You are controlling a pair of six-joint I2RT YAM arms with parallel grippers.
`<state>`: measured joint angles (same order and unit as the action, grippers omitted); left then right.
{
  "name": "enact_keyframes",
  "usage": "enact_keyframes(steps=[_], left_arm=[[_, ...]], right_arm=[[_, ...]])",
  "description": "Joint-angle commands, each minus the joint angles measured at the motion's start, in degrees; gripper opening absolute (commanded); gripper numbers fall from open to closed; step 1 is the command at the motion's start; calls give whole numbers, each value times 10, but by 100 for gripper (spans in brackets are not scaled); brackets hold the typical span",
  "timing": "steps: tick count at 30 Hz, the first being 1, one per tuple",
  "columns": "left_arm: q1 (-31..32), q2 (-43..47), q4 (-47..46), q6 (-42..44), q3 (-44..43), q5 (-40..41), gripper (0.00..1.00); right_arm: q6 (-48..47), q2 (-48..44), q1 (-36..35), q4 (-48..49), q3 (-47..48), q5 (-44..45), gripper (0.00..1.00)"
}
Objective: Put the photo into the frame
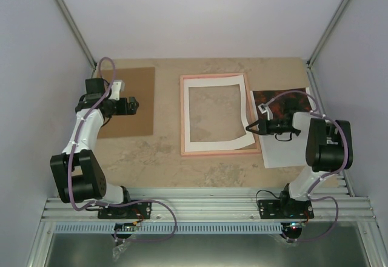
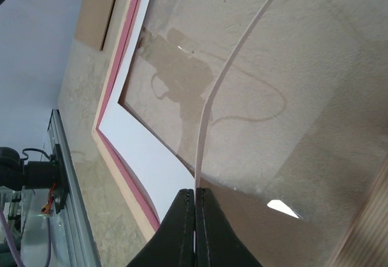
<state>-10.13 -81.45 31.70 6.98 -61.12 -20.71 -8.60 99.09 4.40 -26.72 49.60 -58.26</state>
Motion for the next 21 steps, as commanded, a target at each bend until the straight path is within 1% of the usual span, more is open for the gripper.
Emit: enact_keyframes(steps=[1, 2, 4, 7, 9, 12, 13, 15, 18, 21], left_arm=[[-2, -2, -7, 0, -15, -11, 99], [-2, -2, -6, -1, -15, -11, 99], [-2, -2, -7, -1, -15, -11, 99], [-1, -1, -7, -1, -14, -13, 99], [-2, 0, -7, 0, -13, -13, 99], [-2, 1, -7, 1, -15, -13, 99], [-2, 2, -7, 1, -16, -12, 99], [-2, 4, -8, 0, -18, -13, 99], [-2, 4, -8, -1, -18, -16, 99], [-2, 6, -8, 0, -17, -15, 99]], right_arm=[[-12, 0, -6, -3, 9, -3, 2], [-11, -5, -7, -4, 9, 1, 4], [-9, -14, -6, -6, 8, 11, 14], [-6, -31, -7, -16, 6, 35, 32], [-3, -43, -6, -22, 8, 64, 42], [3, -63, -6, -29, 9, 103, 66], [4, -69, -6, -30, 10, 114, 72], [3, -79, -6, -37, 15, 130, 78], [3, -86, -6, -51, 28, 161, 85], [-6, -92, -5, -53, 39, 199, 85]])
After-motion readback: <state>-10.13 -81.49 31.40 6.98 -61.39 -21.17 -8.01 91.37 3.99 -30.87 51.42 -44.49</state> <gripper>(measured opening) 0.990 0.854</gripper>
